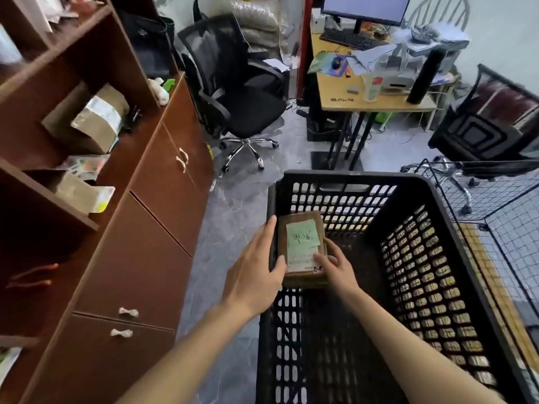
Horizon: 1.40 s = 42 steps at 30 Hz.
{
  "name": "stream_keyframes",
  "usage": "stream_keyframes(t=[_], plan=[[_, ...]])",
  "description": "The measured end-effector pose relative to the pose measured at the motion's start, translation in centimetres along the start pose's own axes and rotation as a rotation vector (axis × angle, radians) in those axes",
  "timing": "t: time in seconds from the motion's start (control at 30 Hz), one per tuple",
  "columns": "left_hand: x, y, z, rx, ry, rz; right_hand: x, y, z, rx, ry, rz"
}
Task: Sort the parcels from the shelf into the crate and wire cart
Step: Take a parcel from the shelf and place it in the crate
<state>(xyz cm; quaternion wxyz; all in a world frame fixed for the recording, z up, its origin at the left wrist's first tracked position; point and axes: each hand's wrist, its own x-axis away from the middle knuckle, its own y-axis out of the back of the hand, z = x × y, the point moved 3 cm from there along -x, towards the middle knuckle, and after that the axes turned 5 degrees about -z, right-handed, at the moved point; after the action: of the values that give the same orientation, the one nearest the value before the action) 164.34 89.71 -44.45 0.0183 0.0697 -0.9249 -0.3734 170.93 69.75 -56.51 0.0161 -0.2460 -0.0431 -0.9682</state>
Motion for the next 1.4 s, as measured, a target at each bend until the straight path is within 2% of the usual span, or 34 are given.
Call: stream_keyframes(t=[0.23,0.57,0.83,1.0,1.17,1.3,1.4], plan=[[-0.1,-0.3,-0.1,-0.001,0.005,-0.002,-1.1,-1.4,-2.2,0.002,-0.042,0.001],[0.0,-0.5,-0.3,-0.018,0.021,0.001,-1.4,-0.6,-1.2,0.130,-0.069,0.073],[0.0,0.3,-0.6,-0.101,0.052,0.043,2.2,2.4,3.8,0.597,0.050,-0.021],[-0.3,1.5,-1.2,-0.247,0.032,0.117,7.2,6.6,10.1,0.888,0.183,-0.069],[-0.2,4.9,-7.8,-0.385,-0.141,0.141,15.1,10.4,18.3,1.028,0.322,-0.131],[1.1,7.9,-16.1,-0.378,-0.262,0.067,22.7,13.8,23.6,1.104,0.387,-0.279],[3.6,9.5,-22.6,-0.346,-0.370,0.076,28.8,16.6,25.9,1.091,0.419,-0.371]])
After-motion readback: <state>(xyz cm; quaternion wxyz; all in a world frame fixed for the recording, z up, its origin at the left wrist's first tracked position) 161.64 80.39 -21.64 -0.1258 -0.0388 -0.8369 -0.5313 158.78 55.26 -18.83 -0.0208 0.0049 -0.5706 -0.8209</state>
